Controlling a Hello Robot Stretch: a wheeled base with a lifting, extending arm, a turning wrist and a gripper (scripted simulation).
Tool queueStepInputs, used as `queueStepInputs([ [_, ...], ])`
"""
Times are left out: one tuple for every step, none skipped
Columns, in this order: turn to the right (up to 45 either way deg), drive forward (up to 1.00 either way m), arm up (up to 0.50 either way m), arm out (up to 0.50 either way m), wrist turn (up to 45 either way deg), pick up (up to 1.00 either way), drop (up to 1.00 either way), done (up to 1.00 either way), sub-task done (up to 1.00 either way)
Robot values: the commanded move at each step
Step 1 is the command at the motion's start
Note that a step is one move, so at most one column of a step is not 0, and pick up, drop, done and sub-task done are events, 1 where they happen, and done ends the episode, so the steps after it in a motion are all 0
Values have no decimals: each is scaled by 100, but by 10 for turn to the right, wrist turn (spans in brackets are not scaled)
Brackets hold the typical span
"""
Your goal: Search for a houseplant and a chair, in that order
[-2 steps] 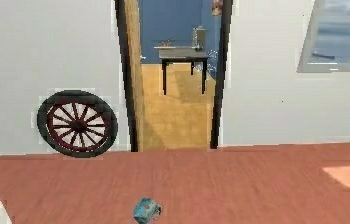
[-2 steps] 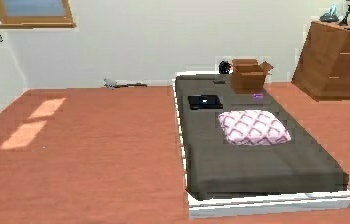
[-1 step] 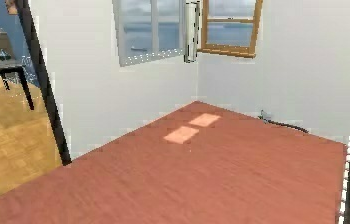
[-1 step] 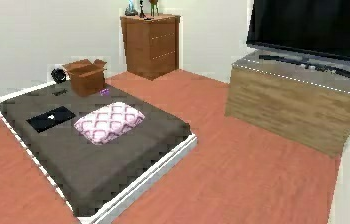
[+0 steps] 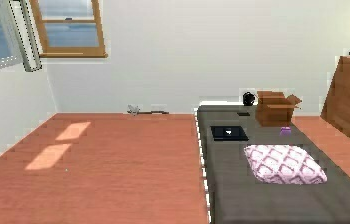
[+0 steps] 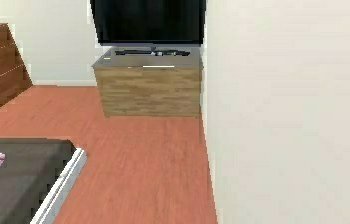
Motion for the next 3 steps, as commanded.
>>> queueStepInputs([
  [0, 10, 0, 0, 0, 0, 0, 0, 0],
  [-450, 0, 0, 0, 0, 0, 0, 0, 0],
  [-150, 0, 0, 0, 0, 0, 0, 0, 0],
])
